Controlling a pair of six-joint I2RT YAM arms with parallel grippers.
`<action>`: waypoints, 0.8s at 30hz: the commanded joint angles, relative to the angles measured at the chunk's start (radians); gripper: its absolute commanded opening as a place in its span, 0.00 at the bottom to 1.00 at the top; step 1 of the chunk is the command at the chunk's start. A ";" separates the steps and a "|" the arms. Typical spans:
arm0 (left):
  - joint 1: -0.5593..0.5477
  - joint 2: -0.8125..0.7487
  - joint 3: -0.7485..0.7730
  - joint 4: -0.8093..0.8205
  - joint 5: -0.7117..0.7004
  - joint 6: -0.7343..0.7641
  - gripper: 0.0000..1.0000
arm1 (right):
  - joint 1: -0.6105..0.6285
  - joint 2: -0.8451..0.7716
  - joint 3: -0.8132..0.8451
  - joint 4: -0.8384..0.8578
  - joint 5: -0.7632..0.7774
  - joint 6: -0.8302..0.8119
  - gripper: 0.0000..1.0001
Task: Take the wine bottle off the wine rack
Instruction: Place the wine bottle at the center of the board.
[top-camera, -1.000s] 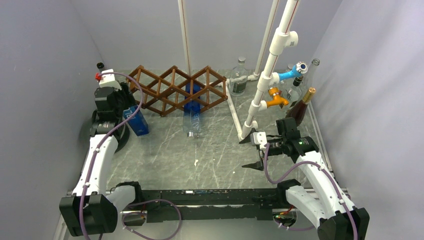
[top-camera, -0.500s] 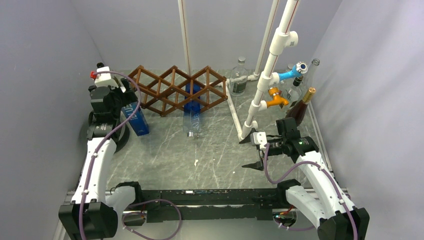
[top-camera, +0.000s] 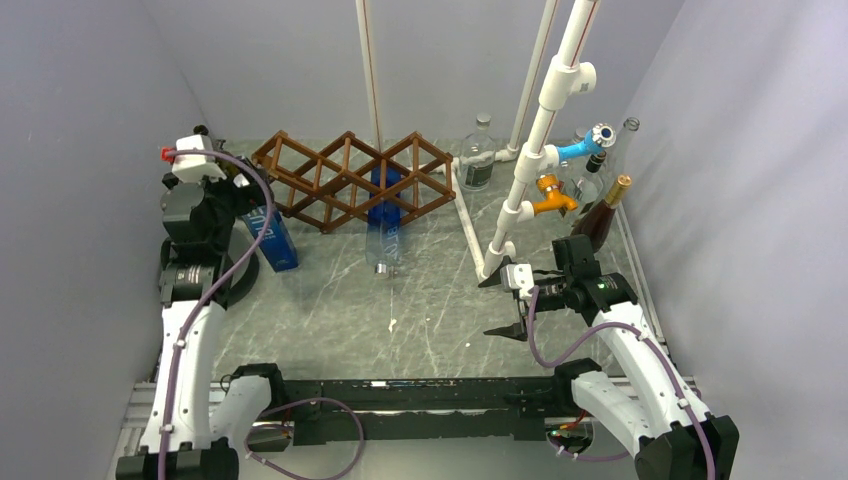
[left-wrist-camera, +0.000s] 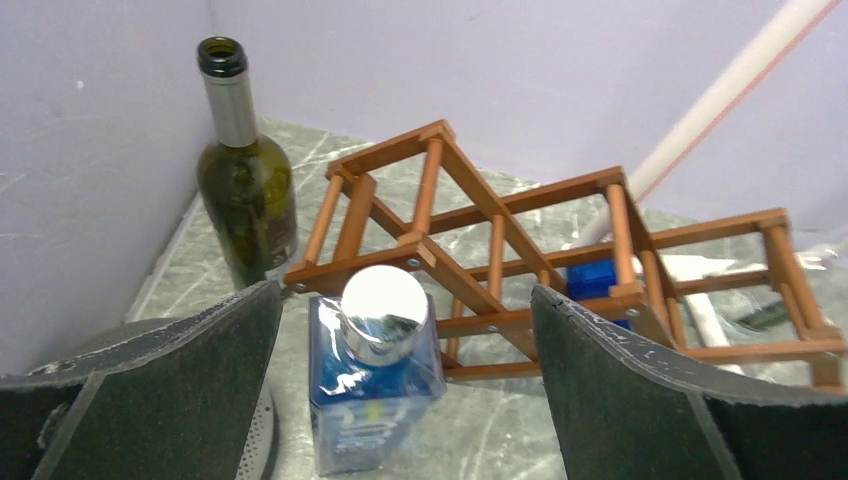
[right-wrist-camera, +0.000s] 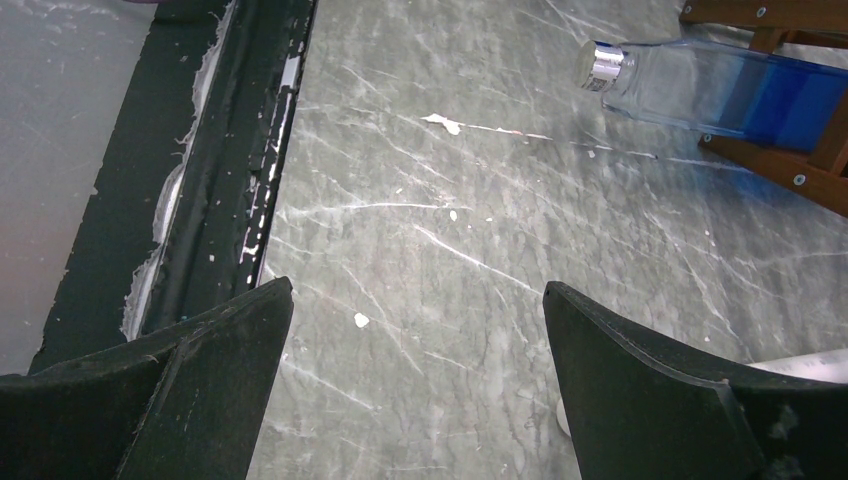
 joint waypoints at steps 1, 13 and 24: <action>0.006 -0.072 0.041 -0.031 0.107 -0.051 1.00 | -0.004 -0.011 0.013 0.005 -0.012 -0.032 0.99; 0.006 -0.231 0.005 -0.124 0.326 -0.145 0.99 | -0.005 -0.014 0.012 0.005 -0.014 -0.030 0.99; 0.001 -0.242 -0.025 -0.170 0.575 -0.273 1.00 | -0.009 -0.013 0.011 0.010 -0.014 -0.026 0.99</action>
